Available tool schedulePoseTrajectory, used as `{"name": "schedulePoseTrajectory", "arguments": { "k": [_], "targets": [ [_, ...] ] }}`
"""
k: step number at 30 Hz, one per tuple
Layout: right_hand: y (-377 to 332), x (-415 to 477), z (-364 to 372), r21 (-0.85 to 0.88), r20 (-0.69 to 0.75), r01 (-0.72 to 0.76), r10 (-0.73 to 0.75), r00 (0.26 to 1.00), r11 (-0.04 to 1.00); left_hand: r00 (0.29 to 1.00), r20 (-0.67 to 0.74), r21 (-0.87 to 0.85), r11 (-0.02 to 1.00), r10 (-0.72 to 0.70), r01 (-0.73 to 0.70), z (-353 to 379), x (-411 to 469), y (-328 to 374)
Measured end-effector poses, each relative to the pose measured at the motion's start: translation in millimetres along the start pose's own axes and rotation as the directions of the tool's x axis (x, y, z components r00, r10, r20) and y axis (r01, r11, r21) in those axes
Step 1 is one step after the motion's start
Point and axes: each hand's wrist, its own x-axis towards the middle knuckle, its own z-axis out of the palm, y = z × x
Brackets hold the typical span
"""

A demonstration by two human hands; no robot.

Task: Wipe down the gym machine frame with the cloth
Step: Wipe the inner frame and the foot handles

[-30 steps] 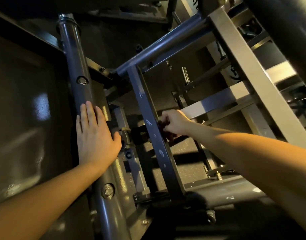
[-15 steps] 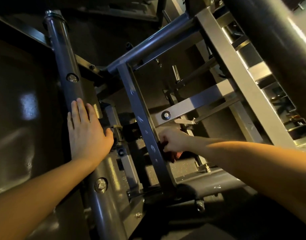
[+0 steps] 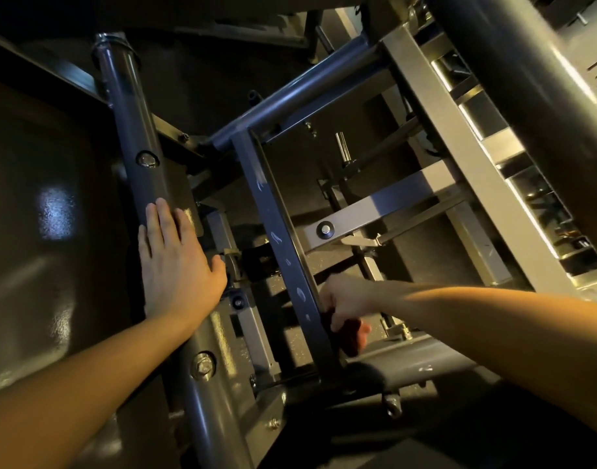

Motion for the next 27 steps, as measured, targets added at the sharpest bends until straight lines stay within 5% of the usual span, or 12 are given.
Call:
{"name": "schedulePoseTrajectory", "arguments": {
  "k": [3,5,8,14,17,20,24,27],
  "targets": [
    [-4.0,-2.4,7.0,-0.044,0.131,0.005,0.001,0.991,0.999,1.0,-0.025,-0.005,1.0,-0.002,0.002,3.3,1.3,0.5],
    [-7.6,-7.2,-8.5,0.097,-0.093,-0.014,0.023,0.995,0.995,1.0,-0.024,0.008,1.0,-0.003,0.003,4.3,1.9,-0.3],
    [-13.5,-17.0,-46.5,0.38,-0.409,0.035,0.134,0.903,0.925,1.0,-0.009,-0.014,1.0,0.002,-0.002,4.3,0.9,1.3],
    [-33.1,-28.6,-85.2,0.558,-0.453,0.104,0.197,0.869,0.824,0.993,0.022,-0.045,0.993,0.112,-0.111,-16.4,2.0,18.5],
    [-43.1,-41.9,-92.4,0.621,-0.476,0.198,0.164,0.864,0.758,0.959,0.074,-0.34,0.911,0.272,-0.232,-40.7,-0.5,56.2],
    [-52.8,-49.8,-99.3,0.68,-0.473,0.241,0.164,0.866,0.692,0.943,0.192,-0.573,0.812,0.271,-0.116,-57.4,-4.8,81.9],
    [-58.3,-55.4,-105.7,0.82,-0.423,0.267,0.221,0.879,0.507,0.942,0.262,-0.67,0.742,0.21,0.021,-58.8,-2.0,88.4],
    [-61.8,-64.0,-110.0,0.856,-0.368,0.235,0.224,0.902,0.46,0.96,0.261,-0.709,0.695,0.105,0.117,-55.4,4.7,90.4]
  ]
}}
